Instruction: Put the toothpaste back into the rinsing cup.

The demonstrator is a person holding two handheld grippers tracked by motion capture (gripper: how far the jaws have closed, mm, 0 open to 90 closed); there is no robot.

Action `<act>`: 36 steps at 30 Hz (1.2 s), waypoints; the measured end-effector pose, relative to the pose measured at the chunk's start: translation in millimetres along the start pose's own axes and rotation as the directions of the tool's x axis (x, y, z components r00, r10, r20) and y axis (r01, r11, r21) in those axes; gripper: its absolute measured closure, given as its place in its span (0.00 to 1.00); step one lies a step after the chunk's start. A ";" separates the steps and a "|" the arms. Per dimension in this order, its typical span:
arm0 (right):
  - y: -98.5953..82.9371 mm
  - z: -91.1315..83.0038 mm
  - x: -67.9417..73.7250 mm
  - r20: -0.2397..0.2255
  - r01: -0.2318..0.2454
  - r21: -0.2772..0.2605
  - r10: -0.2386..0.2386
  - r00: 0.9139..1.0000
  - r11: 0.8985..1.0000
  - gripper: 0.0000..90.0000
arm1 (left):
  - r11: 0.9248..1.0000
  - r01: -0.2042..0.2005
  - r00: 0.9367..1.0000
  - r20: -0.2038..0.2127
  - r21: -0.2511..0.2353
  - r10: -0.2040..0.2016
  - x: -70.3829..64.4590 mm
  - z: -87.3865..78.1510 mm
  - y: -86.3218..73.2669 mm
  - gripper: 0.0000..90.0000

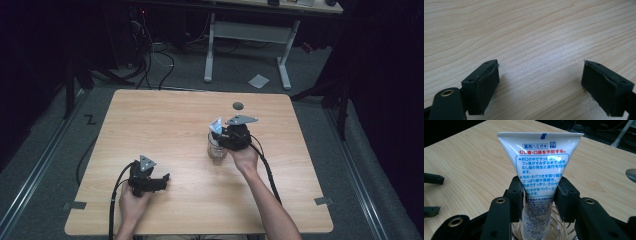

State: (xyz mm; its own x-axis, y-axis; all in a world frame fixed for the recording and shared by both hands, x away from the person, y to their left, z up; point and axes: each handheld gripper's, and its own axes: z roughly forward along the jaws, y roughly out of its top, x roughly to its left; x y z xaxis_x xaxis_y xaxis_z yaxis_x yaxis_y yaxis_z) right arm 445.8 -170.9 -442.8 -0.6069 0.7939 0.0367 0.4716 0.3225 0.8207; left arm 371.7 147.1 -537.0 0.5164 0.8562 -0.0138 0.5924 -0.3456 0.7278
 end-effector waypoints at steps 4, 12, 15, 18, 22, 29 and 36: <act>-1.1 -2.6 2.1 0.007 0.022 0.002 -0.022 1.000 1.000 0.67 | 1.000 0.000 1.000 0.000 0.000 0.000 0.0 0.0 0.0 0.17; -7.0 -5.0 3.3 0.016 0.036 0.014 -0.036 0.999 0.999 0.65 | 1.000 0.000 1.000 0.000 0.000 0.000 0.0 0.0 0.0 0.17; -9.4 -7.0 2.9 0.019 0.034 0.008 -0.034 0.999 0.999 0.65 | 1.000 0.000 1.000 0.000 0.000 0.000 -0.1 0.0 0.0 0.17; -10.9 -9.6 2.6 0.018 0.038 0.006 -0.038 0.999 0.999 0.64 | 1.000 0.000 1.000 -0.001 0.000 0.000 -0.1 0.0 0.0 0.17; -12.3 -13.0 2.0 0.019 0.032 0.005 -0.032 0.999 0.999 0.63 | 1.000 0.000 1.000 -0.001 0.000 0.000 -0.1 0.0 0.0 0.17; -18.2 -20.4 1.3 0.029 0.035 -0.022 -0.034 0.999 0.999 0.59 | 1.000 0.000 1.000 -0.001 0.000 0.000 -0.2 0.0 0.0 0.17; -18.7 -24.8 0.7 0.019 0.030 -0.026 -0.029 0.999 0.999 0.53 | 1.000 0.001 1.000 -0.001 0.001 -0.001 -0.2 0.0 0.1 0.17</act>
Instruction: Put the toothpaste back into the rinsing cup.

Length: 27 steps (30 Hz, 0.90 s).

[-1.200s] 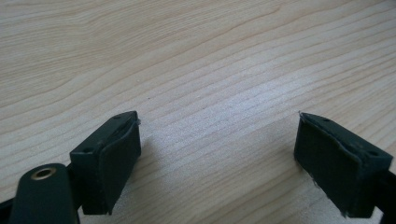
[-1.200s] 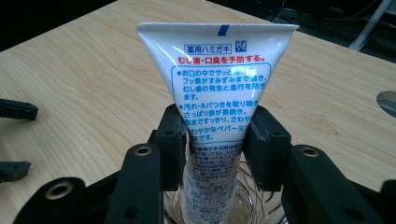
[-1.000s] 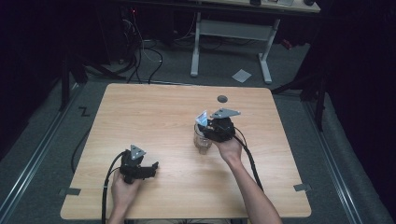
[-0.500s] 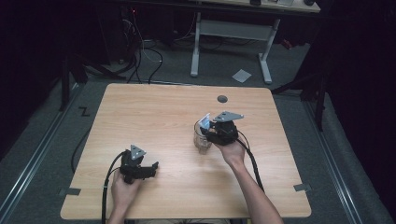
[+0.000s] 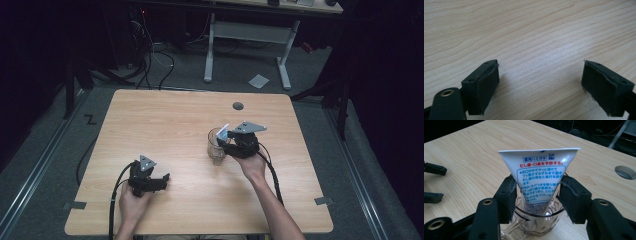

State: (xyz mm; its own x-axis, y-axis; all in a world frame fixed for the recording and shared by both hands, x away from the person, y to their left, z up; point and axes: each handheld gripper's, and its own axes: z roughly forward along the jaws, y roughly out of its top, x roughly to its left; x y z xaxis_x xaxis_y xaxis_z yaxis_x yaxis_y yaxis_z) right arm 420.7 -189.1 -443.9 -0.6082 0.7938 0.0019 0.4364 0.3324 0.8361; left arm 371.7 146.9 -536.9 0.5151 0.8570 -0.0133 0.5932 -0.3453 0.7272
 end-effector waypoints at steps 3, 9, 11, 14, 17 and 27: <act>-0.3 -1.5 -0.3 -0.012 -0.009 -0.002 0.009 1.000 1.000 0.50 | 1.000 0.000 1.000 0.000 0.000 0.000 0.0 0.0 0.0 0.17; 0.5 -5.2 -0.8 -0.034 -0.027 -0.024 0.027 0.999 0.999 0.44 | 1.000 0.000 1.000 0.000 0.000 0.000 0.0 0.0 0.0 0.17; 0.8 -7.9 -1.7 -0.043 -0.035 -0.028 0.034 0.999 0.999 0.43 | 1.000 0.000 1.000 0.000 0.000 0.000 0.0 0.0 0.0 0.17; 0.3 -11.5 -2.9 -0.046 -0.038 -0.035 0.036 0.998 0.999 0.42 | 1.000 0.000 1.000 0.000 0.000 0.000 0.0 0.0 0.0 0.17; -0.8 -17.4 -5.3 -0.031 -0.045 -0.058 0.043 0.999 0.997 0.42 | 1.000 0.000 1.000 0.000 0.000 0.000 0.0 0.0 0.0 0.17; -5.2 -31.2 -10.9 -0.021 -0.061 -0.087 0.060 0.998 0.994 0.43 | 1.000 0.000 1.000 0.000 0.000 0.000 0.0 0.0 0.0 0.17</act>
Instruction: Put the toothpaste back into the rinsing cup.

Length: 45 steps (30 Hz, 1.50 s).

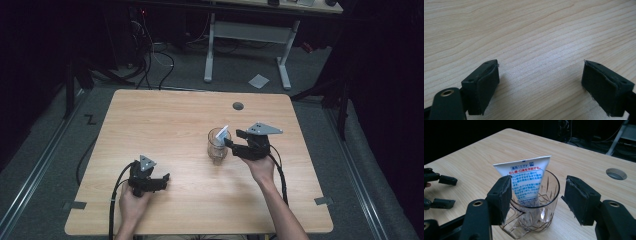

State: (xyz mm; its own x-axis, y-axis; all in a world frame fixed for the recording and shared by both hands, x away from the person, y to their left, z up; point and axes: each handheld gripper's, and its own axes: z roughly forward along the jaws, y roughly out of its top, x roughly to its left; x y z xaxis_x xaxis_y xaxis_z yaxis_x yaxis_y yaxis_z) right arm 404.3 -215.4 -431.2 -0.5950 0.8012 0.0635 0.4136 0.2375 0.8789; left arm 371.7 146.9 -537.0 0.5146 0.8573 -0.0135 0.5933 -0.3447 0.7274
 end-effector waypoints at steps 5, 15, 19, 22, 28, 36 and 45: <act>-1.4 -6.5 -1.7 0.003 -0.009 -0.006 0.009 1.000 1.000 0.44 | 1.000 0.000 1.000 0.000 0.000 0.000 0.0 0.0 0.0 0.17; -3.4 -19.2 -5.6 0.012 -0.018 -0.024 0.018 1.000 1.000 0.44 | 1.000 0.000 1.000 0.000 0.000 0.000 0.0 0.0 0.0 0.17; -4.3 -24.3 -7.5 0.015 -0.023 -0.029 0.023 1.000 0.999 0.44 | 1.000 0.000 1.000 0.000 0.000 0.000 -0.1 0.0 0.0 0.17; -5.7 -29.1 -9.2 0.020 -0.026 -0.039 0.027 0.999 0.999 0.44 | 1.000 0.000 1.000 0.000 0.000 0.000 -0.1 0.0 0.0 0.17; -11.8 -36.1 -11.0 0.044 -0.022 -0.045 0.024 0.999 0.999 0.44 | 1.000 0.000 1.000 -0.001 0.000 0.000 -0.2 0.1 0.1 0.17; -18.8 -45.0 -14.0 0.049 -0.038 -0.058 0.041 0.998 0.998 0.45 | 1.000 0.000 1.000 -0.001 0.000 0.000 -0.3 0.2 0.1 0.17; -27.8 -51.8 -16.2 0.059 -0.047 -0.054 0.050 0.997 0.997 0.45 | 1.000 0.000 1.000 -0.001 0.000 0.000 -0.3 0.2 0.1 0.17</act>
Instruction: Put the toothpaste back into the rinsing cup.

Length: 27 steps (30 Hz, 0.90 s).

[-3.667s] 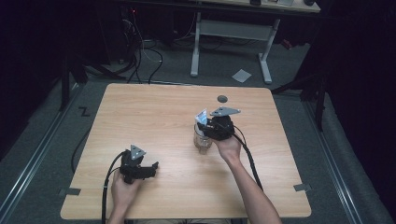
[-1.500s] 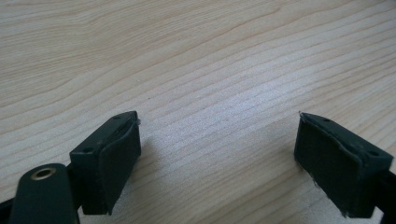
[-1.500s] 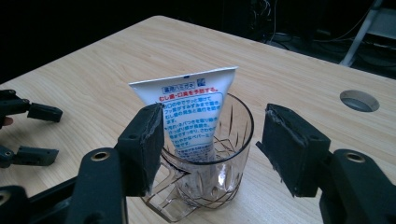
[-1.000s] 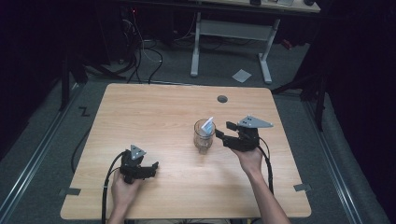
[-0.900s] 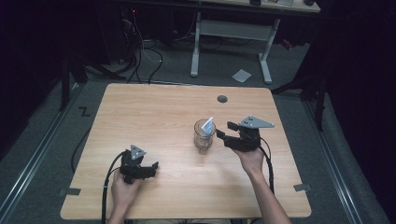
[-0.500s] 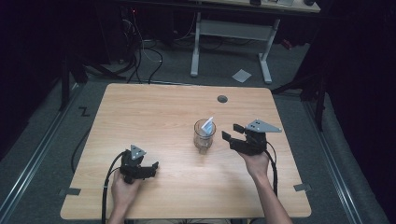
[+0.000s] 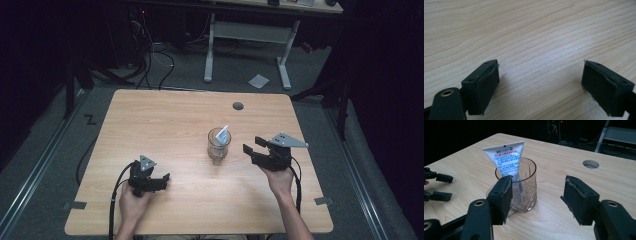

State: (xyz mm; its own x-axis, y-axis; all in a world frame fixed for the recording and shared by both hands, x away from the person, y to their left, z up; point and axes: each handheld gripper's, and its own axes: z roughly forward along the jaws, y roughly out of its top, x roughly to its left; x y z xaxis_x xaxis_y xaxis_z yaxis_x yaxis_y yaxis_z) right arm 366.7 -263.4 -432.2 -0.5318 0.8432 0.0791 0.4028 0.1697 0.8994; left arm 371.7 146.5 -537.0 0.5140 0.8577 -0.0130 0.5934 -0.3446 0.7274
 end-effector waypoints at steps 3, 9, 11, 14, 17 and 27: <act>-3.6 -3.5 -1.4 0.002 -0.008 -0.008 0.008 1.000 1.000 0.45 | 1.000 0.000 1.000 0.000 0.000 0.000 0.0 0.0 0.0 0.17; -10.3 -8.1 -1.9 0.005 -0.018 -0.011 0.018 1.000 1.000 0.45 | 1.000 0.000 1.000 0.000 0.000 0.000 0.0 0.0 0.0 0.17; -12.1 -9.7 -2.1 0.006 -0.021 -0.011 0.021 1.000 1.000 0.45 | 1.000 0.000 1.000 0.000 0.000 0.000 0.0 0.0 0.0 0.17; -14.0 -11.6 -1.7 0.005 -0.022 -0.016 0.022 1.000 1.000 0.45 | 1.000 0.000 1.000 0.000 0.000 0.000 0.0 0.0 0.0 0.17; -16.5 -11.9 -0.8 0.005 -0.019 -0.005 0.019 1.000 1.000 0.45 | 1.000 0.000 1.000 0.000 0.000 0.000 0.0 0.0 0.0 0.17; -29.6 -10.2 -0.5 0.005 -0.026 0.020 0.026 1.000 0.999 0.46 | 1.000 0.000 1.000 0.000 0.000 0.000 0.0 0.0 0.0 0.17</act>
State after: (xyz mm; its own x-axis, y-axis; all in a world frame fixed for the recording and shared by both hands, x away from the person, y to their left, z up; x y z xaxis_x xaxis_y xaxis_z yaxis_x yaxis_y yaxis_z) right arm 347.5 -274.1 -454.4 -0.5172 0.8499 0.1003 0.4311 0.1575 0.8884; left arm 371.7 146.5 -537.0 0.5140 0.8577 -0.0131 0.5933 -0.3445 0.7276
